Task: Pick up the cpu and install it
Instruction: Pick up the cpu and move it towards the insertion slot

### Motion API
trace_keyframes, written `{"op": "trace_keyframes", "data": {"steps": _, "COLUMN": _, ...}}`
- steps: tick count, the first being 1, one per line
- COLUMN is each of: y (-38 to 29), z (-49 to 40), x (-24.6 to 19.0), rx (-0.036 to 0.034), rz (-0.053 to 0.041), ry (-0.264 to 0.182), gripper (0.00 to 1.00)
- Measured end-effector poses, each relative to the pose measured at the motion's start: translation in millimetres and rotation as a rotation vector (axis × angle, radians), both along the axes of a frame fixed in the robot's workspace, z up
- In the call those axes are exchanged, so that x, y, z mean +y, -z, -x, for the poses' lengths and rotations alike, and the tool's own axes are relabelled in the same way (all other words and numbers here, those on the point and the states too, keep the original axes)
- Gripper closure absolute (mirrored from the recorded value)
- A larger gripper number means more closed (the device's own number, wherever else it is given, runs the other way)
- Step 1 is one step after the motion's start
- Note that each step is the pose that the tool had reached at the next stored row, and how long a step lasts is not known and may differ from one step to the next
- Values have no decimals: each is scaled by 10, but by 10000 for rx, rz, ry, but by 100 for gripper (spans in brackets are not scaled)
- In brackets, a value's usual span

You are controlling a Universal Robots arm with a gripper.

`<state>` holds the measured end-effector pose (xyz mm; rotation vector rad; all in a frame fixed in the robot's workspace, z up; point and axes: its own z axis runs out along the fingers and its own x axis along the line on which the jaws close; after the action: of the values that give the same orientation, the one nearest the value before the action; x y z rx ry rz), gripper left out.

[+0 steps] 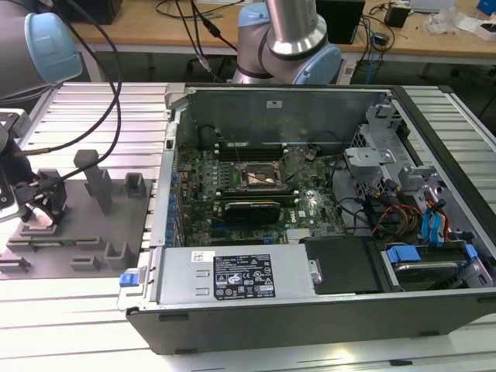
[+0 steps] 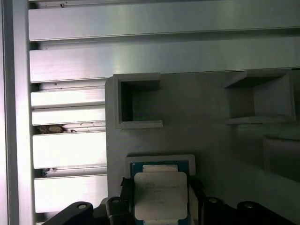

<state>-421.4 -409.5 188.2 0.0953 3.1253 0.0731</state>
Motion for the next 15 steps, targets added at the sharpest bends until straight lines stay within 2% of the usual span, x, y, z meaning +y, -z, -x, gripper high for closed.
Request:
{"op": "trace_keyframes", "data": {"steps": 4, "y": -9, "z": -1, "x": 1, "rx": -6, "rz": -4, "ry": 0, "gripper": 45}}
{"op": "trace_keyframes", "data": {"steps": 6, "y": -45, "z": 0, "x": 0, "rx": 0, "rz": 0, "ry": 0, "gripper": 45}}
{"op": "trace_keyframes", "data": {"steps": 15, "y": -297, "z": 0, "x": 0, "rx": 0, "rz": 0, "ry": 0, "gripper": 45}}
